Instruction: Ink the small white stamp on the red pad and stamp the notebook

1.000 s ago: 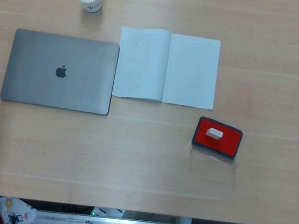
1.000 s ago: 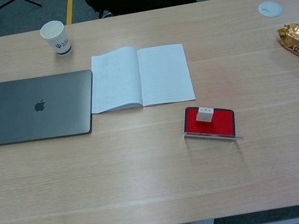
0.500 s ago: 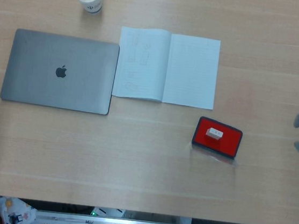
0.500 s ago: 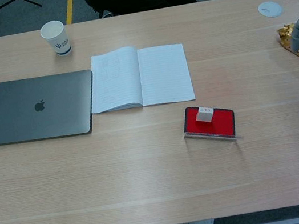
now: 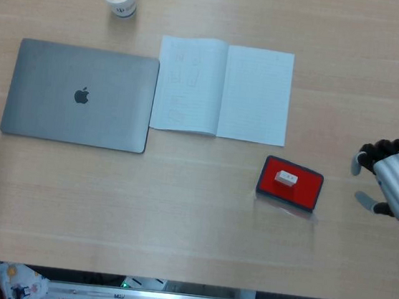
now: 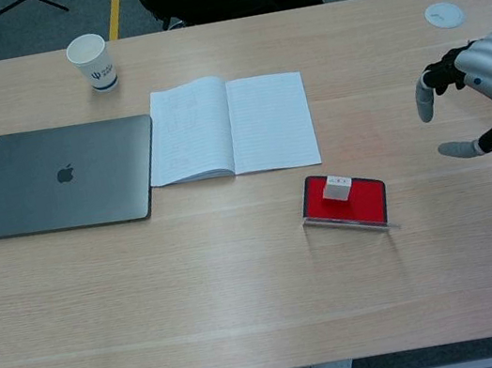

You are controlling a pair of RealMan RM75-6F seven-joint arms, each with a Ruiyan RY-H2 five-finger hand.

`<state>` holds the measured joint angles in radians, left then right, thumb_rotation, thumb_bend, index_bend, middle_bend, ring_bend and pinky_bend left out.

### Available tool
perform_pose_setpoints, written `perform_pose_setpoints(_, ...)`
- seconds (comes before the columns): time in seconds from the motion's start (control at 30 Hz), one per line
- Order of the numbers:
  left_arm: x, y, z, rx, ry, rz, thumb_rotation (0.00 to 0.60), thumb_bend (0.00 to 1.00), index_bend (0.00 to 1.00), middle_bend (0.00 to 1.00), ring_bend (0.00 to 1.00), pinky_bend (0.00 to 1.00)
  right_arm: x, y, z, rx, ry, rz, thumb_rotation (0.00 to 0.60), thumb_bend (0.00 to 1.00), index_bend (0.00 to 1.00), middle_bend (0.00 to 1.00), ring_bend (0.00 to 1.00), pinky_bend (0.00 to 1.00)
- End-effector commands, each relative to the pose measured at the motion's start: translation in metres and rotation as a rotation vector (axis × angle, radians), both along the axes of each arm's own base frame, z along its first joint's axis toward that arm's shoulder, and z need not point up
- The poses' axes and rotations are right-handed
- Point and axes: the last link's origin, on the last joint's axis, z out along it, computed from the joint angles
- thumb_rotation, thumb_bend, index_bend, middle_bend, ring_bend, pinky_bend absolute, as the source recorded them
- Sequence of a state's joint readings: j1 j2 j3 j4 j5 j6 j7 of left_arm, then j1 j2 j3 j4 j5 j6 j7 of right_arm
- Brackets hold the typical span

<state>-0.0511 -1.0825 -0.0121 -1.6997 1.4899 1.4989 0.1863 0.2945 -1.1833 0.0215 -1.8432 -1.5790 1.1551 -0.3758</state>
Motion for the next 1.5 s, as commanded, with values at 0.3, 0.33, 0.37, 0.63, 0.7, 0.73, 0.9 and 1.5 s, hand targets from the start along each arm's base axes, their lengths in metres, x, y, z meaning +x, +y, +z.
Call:
perform_pose_setpoints(0.3,-0.001,-0.003,0.0,-0.009,0.001,0.001,0.6,0.18,0.32,0.28,0.26,0.22,0.019,-0.012,-0.043,0.047,0.057,0.022,0.6,0.15,0.53,0.49,0.39,0.42)
perform_pose_setpoints(0.33,0.0,-0.003,0.0,-0.01,0.001,0.001,0.6,0.18,0.32,0.28,0.26,0.22,0.021,-0.013,-0.048,0.051,0.066,0.024,0.6,0.15,0.53,0.49,0.39,0.42)
perform_pose_setpoints(0.37,0.0,-0.003,0.0,-0.01,0.001,0.001,0.6,0.18,0.32,0.28,0.26,0.22,0.022,-0.013,-0.051,0.053,0.072,0.025,0.6,0.15,0.53,0.49,0.39,0.42)
perform_pose_setpoints(0.63,-0.001,-0.002,-0.001,-0.019,0.004,0.006,0.6,0.18,0.32,0.28,0.26,0.22,0.029,-0.018,-0.076,0.063,0.105,0.025,0.6,0.15,0.53,0.49,0.39,0.42)
perform_pose_setpoints(0.7,-0.002,-0.002,-0.001,-0.023,0.004,0.007,0.6,0.18,0.32,0.28,0.26,0.22,0.03,-0.019,-0.081,0.066,0.114,0.025,0.6,0.15,0.53,0.49,0.39,0.42)
perform_pose_setpoints(0.73,-0.002,-0.001,-0.001,-0.025,0.004,0.007,0.6,0.18,0.32,0.28,0.26,0.23,0.032,-0.019,-0.085,0.068,0.118,0.027,0.6,0.15,0.53,0.49,0.39,0.42)
perform_pose_setpoints(0.9,-0.003,0.0,-0.002,-0.035,0.006,0.009,0.6,0.18,0.32,0.28,0.26,0.23,0.037,-0.021,-0.097,0.073,0.127,0.027,0.6,0.14,0.53,0.49,0.39,0.42)
perform_pose_setpoints(1.5,-0.009,0.002,-0.004,-0.076,0.003,0.024,0.6,0.18,0.32,0.28,0.26,0.23,0.049,-0.025,-0.127,0.06,0.157,0.024,0.6,0.09,0.53,0.49,0.4,0.42)
